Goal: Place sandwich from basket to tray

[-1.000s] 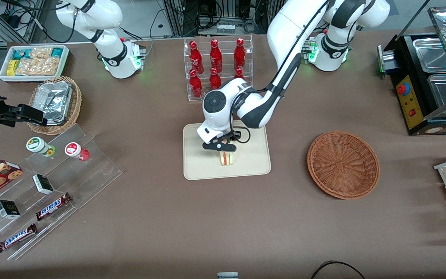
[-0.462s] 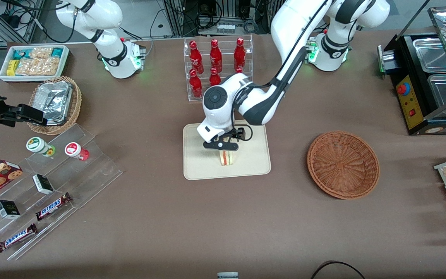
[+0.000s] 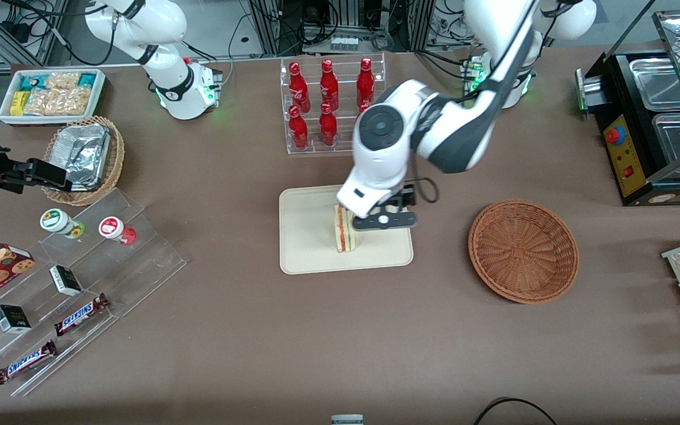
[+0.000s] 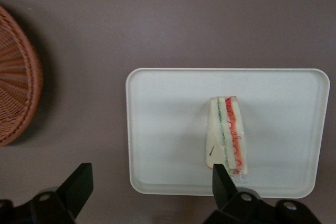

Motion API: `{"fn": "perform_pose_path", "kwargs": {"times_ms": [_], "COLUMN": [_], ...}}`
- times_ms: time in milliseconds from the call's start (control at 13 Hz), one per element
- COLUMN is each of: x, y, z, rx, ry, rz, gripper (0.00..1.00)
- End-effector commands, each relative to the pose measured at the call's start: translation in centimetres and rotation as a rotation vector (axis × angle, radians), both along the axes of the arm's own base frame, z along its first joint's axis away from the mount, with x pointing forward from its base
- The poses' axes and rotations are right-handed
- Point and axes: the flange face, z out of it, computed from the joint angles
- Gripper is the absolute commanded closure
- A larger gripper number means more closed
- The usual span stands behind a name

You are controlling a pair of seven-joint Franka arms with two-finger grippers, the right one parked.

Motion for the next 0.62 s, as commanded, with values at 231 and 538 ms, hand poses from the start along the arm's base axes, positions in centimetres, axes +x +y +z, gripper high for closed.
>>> {"fn": "perform_pose_path", "kwargs": {"times_ms": [231, 538], "x": [2.5, 1.9], "y": [14.8, 24.8], "z": [9.3, 13.8], "rx": [0.001, -0.01], "ry": [0.049, 0.053], "rz": [0.009, -0.024], "gripper": [0.0, 0.0]}}
